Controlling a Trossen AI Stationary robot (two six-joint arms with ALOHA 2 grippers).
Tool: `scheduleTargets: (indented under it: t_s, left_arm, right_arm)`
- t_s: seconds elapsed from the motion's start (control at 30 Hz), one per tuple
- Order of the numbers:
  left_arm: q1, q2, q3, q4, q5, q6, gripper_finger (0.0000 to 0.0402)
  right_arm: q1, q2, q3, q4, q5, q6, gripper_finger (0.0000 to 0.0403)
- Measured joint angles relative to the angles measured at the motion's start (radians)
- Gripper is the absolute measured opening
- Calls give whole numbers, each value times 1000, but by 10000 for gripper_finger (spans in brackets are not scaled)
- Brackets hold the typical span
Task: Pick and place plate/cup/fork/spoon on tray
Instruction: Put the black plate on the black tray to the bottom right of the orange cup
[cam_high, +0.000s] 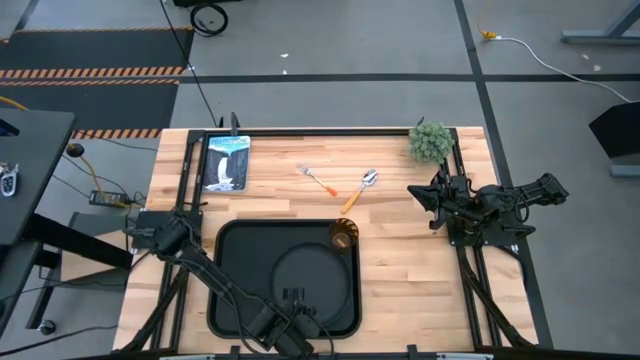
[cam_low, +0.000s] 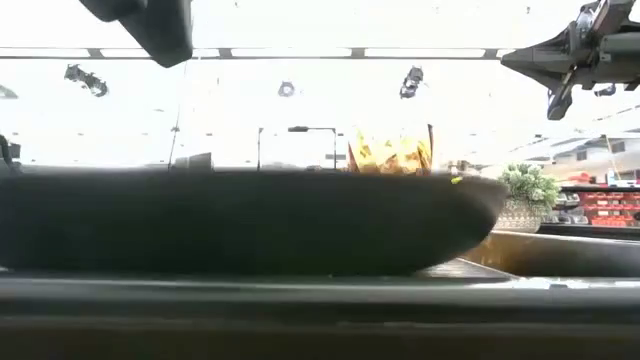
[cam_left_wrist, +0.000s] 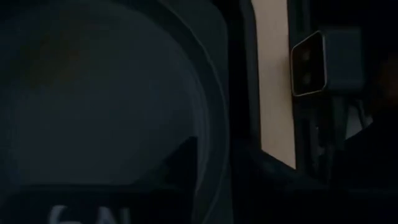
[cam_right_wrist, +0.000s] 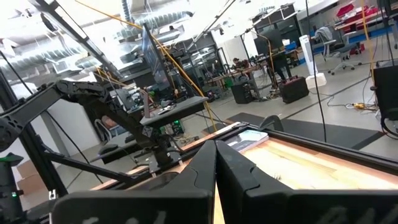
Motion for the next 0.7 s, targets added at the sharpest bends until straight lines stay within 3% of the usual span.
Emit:
scheduleTargets:
  t_s: [0.17, 0.37, 0.7]
  left_arm:
    - [10, -8, 18, -77, 0, -34, 147]
    - [45, 4, 15, -285, -7, -178, 138]
    - [166, 14, -95, 24, 28, 27, 104]
  right_arm:
    - [0, 0, 0, 8, 0, 0, 16]
    - [0, 0, 0, 7, 0, 0, 16]
    - [0, 0, 0, 7, 0, 0, 16]
